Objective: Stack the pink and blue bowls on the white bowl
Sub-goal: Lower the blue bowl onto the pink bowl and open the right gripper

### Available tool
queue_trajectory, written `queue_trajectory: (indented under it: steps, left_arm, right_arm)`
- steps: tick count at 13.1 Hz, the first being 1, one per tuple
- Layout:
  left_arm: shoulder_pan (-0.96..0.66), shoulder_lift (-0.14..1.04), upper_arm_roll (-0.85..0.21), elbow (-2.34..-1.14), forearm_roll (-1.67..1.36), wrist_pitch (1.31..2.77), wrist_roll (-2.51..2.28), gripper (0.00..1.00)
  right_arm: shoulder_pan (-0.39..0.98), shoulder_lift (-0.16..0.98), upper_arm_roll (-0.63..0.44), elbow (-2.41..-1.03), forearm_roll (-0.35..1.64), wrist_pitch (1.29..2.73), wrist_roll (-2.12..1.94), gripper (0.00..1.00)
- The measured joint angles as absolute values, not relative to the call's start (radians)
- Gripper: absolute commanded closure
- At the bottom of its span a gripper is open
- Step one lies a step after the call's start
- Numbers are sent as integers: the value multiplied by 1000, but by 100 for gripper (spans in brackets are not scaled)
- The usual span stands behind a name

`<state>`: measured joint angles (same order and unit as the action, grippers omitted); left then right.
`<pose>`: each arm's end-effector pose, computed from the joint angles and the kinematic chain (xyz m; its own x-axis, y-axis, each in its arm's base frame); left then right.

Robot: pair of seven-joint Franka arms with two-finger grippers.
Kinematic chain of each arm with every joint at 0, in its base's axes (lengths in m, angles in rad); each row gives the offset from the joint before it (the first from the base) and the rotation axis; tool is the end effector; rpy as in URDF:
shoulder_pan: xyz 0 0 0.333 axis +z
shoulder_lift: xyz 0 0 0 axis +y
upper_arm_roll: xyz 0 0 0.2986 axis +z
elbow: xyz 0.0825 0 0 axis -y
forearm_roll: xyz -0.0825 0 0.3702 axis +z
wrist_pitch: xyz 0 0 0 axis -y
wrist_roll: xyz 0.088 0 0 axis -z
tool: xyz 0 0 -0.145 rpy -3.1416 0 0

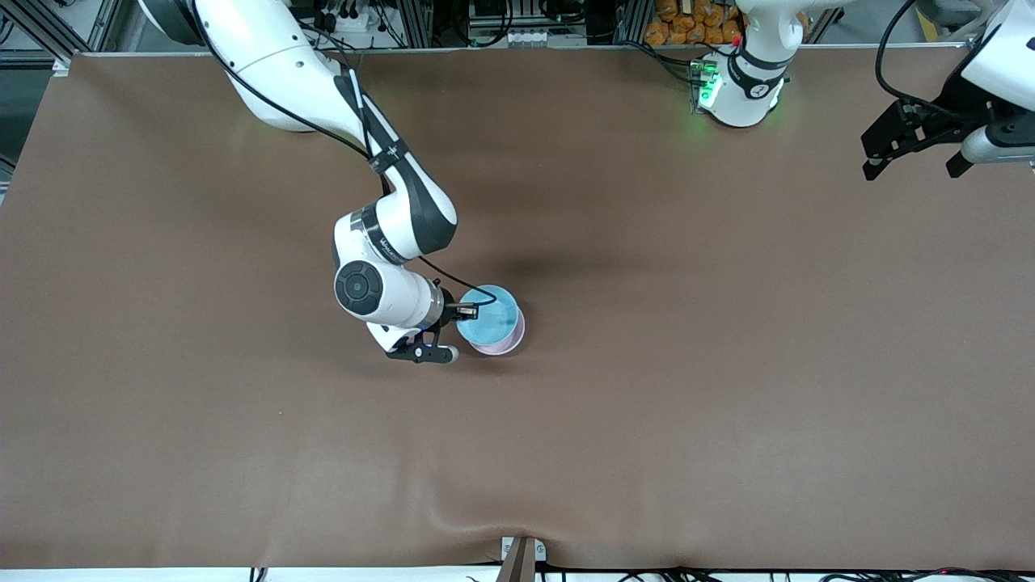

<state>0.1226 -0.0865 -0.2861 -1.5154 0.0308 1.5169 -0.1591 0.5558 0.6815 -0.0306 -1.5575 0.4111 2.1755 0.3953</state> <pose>0.5055 -0.0856 0.6332 0.9957 -0.0033 0.0921 0.0004 -0.9992 -0.0408 0.5699 0.3647 0.2022 0.9757 -0.0832 -0.2026 -0.1312 -0.9628 -0.2362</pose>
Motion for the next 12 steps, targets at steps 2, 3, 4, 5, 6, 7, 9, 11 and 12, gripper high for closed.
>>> queue_trajectory:
  steps: [2,3,4,5,6,7,9,11,12]
  left_arm:
    - [122,-87,-298,-1515,30,1517,-159,0]
    - [122,-87,-309,-1515,29,1517,-159,0]
    - [120,-87,-317,-1515,25,1518,-159,0]
    - [119,-88,-322,-1513,19,1518,-159,0]
    - [119,-89,-327,-1509,13,1519,-159,0]
    - [119,-92,-335,-1503,11,1519,-159,0]
    - [118,-100,-348,-1501,11,1519,-159,0]
    - [118,-108,-357,-1499,9,1519,-159,0]
    - [118,-118,-363,-1498,8,1519,-159,0]
  right_arm:
    - [556,683,-30,-1558,411,2193,395,100]
    - [556,687,-29,-1558,411,2207,395,100]
    - [557,693,-28,-1560,411,2220,395,100]
    - [557,698,-27,-1561,410,2229,395,100]
    - [558,702,-27,-1561,410,2232,395,100]
    - [558,703,-27,-1561,410,2234,395,80]
    - [558,704,-26,-1561,410,2234,395,0]
    - [558,704,-26,-1561,410,2237,395,0]
    - [558,704,-26,-1560,410,2240,395,0]
